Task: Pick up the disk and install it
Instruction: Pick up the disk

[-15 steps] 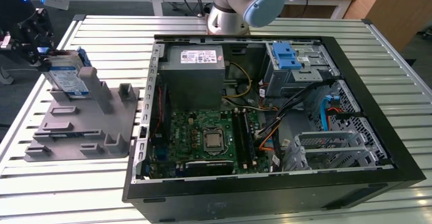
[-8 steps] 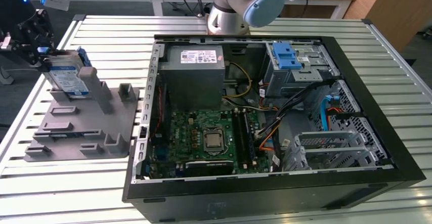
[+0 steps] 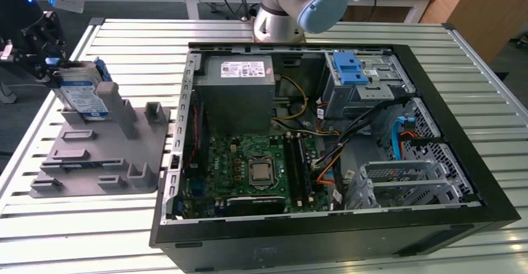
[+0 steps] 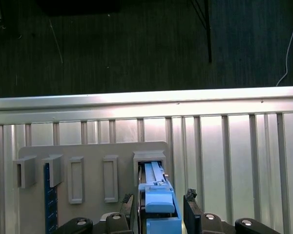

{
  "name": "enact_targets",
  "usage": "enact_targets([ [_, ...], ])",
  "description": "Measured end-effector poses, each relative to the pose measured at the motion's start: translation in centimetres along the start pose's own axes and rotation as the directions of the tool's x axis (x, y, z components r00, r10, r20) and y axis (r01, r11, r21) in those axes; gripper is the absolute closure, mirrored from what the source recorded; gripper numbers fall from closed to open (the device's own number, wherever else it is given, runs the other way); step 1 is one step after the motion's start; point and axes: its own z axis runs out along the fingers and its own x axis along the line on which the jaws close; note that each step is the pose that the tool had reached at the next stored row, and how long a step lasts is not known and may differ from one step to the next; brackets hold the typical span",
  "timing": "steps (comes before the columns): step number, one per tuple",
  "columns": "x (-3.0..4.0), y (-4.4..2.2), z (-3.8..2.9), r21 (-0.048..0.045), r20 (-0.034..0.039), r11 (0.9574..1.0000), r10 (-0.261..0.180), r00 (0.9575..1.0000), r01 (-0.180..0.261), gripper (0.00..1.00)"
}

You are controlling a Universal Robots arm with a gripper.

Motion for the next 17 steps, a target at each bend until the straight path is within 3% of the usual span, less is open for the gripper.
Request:
enact_targets([
  [6, 0.00, 0.00, 0.00, 0.0001, 0.0000, 1.0000, 0.000, 1.0000, 0.000, 0.49],
  [7, 0.00, 0.00, -0.01, 0.0001, 0.0000, 1.0000, 0.000, 1.0000, 0.000, 0.56],
  [17, 0.01, 0.01, -0.03, -0.0001, -0.0001, 1.0000, 0.000, 1.0000, 0.000, 0.63],
])
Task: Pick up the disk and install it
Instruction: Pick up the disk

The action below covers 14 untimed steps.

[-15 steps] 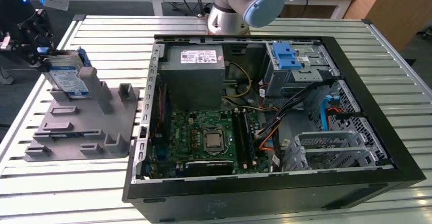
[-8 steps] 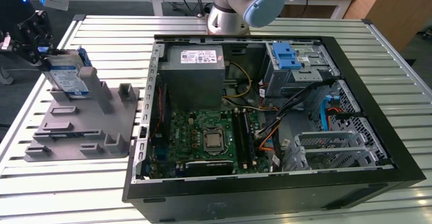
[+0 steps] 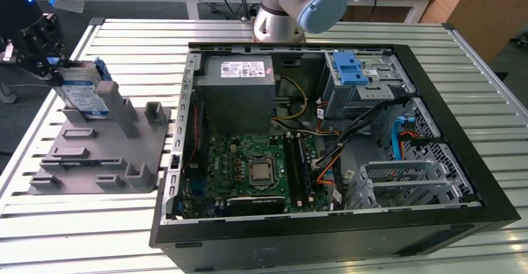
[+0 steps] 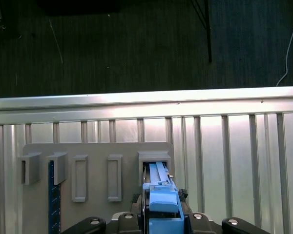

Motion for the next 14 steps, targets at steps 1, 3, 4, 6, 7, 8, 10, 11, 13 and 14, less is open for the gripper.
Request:
enact_targets([
  [1, 0.05, 0.00, -0.01, -0.0002, 0.0000, 1.0000, -0.001, 1.0000, 0.001, 0.63],
  [3, 0.22, -0.01, 0.01, 0.0001, -0.0003, 1.0000, -0.006, 1.0000, 0.006, 0.63],
  [4, 0.29, -0.01, 0.00, 0.0000, -0.0006, 1.0000, -0.010, 0.9999, 0.010, 0.63],
  [6, 0.37, -0.01, 0.00, 0.0000, -0.0011, 0.9998, -0.019, 0.9998, 0.019, 0.63],
  [7, 0.36, -0.01, 0.00, 0.0000, -0.0012, 0.9998, -0.019, 0.9998, 0.019, 0.63],
  [8, 0.36, -0.01, 0.00, 0.0000, -0.0011, 0.9998, -0.020, 0.9998, 0.020, 0.63],
  [10, 0.37, -0.01, 0.00, -0.0001, -0.0011, 0.9998, -0.020, 0.9998, 0.020, 0.63],
  [11, 0.37, -0.01, 0.00, -0.0001, -0.0011, 0.9998, -0.020, 0.9998, 0.020, 0.63],
  [13, 0.37, -0.01, -0.04, -0.0002, -0.0013, 0.9998, -0.020, 0.9998, 0.020, 0.62],
  [14, 0.37, 0.00, -0.12, -0.0003, -0.0013, 0.9998, -0.020, 0.9998, 0.020, 0.62],
])
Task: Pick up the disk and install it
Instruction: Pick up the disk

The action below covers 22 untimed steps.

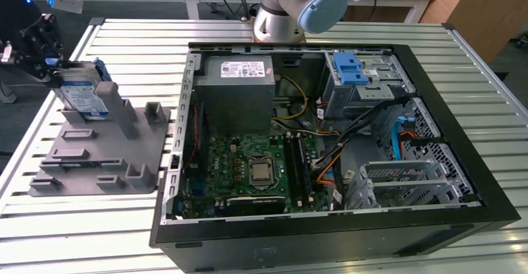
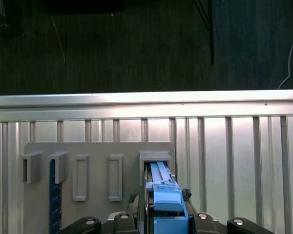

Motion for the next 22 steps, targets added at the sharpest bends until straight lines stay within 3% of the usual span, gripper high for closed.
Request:
enact_targets([
  [1, 0.00, 0.00, -0.09, 0.0001, 0.0000, 1.0000, 0.000, 1.0000, 0.000, 0.56],
  [7, -0.01, -0.01, -0.17, 0.0003, 0.0001, 1.0000, 0.000, 1.0000, 0.000, 0.56],
  [9, 0.00, 0.00, -0.17, 0.0002, 0.0001, 1.0000, 0.000, 1.0000, 0.000, 0.57],
  [10, 0.00, 0.00, -0.17, 0.0002, 0.0001, 1.0000, 0.000, 1.0000, 0.000, 0.64],
  [22, -0.01, 0.00, -0.24, 0.0001, -0.0001, 1.0000, 0.000, 1.0000, 0.000, 0.64],
])
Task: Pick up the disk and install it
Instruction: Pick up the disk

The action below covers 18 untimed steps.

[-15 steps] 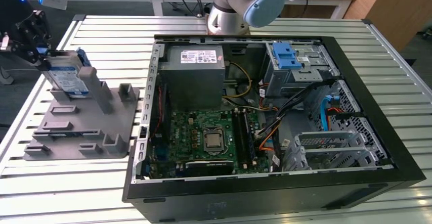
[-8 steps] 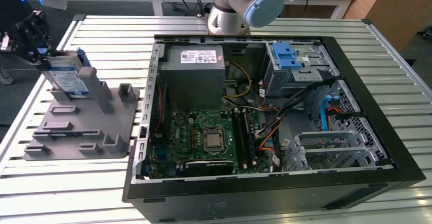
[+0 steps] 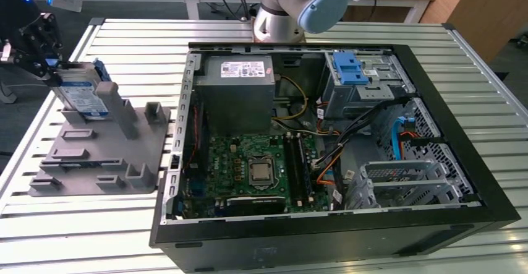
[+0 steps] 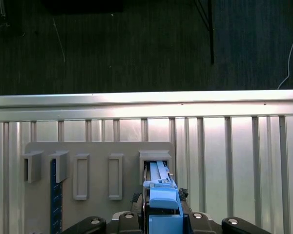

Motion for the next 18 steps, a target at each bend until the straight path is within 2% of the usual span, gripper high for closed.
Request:
enact_targets([
  [12, -0.01, 0.01, -0.92, 0.0002, 0.0001, 1.0000, 0.000, 1.0000, 0.000, 0.64],
  [18, -0.01, 0.01, -1.02, 0.0002, 0.0001, 1.0000, 0.000, 1.0000, 0.000, 0.64],
])
